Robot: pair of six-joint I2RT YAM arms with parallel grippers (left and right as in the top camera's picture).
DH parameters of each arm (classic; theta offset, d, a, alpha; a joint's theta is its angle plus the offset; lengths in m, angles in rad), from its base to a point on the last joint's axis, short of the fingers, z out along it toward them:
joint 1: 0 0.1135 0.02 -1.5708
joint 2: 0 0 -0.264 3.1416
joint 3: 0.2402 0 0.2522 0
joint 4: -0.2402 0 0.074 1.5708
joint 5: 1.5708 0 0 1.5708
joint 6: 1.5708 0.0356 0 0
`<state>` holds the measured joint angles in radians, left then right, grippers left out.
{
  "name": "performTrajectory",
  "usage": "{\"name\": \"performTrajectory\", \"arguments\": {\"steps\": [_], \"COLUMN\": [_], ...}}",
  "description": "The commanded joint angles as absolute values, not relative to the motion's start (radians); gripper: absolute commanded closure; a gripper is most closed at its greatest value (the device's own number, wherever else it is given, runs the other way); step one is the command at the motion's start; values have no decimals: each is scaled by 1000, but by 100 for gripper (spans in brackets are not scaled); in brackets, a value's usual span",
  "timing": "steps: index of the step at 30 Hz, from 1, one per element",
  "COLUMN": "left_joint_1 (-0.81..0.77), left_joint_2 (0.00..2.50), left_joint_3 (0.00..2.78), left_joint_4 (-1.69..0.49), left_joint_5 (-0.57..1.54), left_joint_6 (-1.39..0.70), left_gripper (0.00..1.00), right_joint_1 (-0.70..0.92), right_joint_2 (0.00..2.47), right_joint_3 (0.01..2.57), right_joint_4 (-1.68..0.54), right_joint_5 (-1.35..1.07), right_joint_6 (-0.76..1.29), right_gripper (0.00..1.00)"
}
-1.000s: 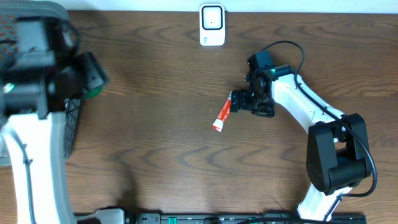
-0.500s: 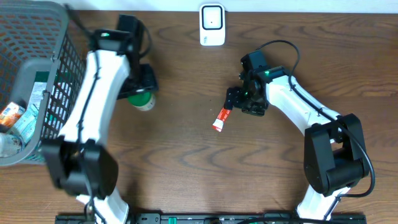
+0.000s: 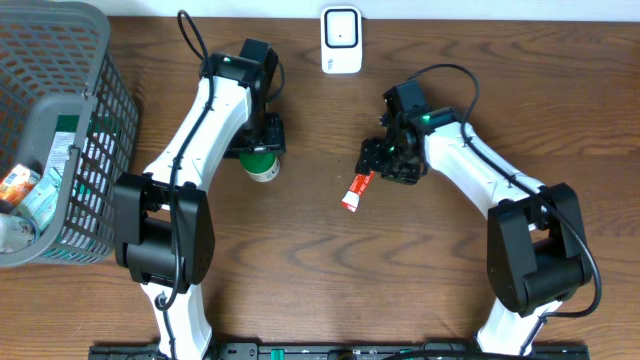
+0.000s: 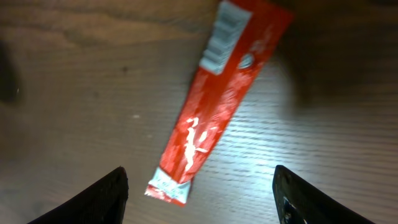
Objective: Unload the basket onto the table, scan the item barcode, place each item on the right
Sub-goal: 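Lift the green-capped jar from the basket with the left gripper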
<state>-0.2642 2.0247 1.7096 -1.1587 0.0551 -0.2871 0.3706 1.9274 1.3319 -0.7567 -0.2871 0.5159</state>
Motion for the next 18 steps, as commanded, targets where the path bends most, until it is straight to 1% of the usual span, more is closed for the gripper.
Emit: {"name": "performTrajectory", "arguments": {"steps": [1, 12, 14, 16, 18], "left_joint_1": [-280, -294, -294, -294, -294], "left_joint_2": [2028, 2028, 2028, 2028, 2028], "left_joint_3": [1677, 1651, 1647, 1641, 1638], "left_joint_4": [-1154, -1124, -1116, -1108, -1097], "left_joint_5": [72, 71, 71, 71, 71], "left_joint_6": [-274, -273, -273, -274, -274], "left_gripper": [45, 44, 44, 44, 44], "right_joint_1": [396, 428, 435, 446, 457], "right_joint_2": [1917, 1917, 1917, 1917, 1917], "right_joint_3": [1328, 1328, 1328, 1327, 1327], "right_joint_4": [-752, -743, -739, -731, -722], "right_joint_5": [-304, -305, -305, -304, -304], "right_joint_6": [527, 527, 527, 527, 527], "right_gripper": [30, 28, 30, 34, 41]}}
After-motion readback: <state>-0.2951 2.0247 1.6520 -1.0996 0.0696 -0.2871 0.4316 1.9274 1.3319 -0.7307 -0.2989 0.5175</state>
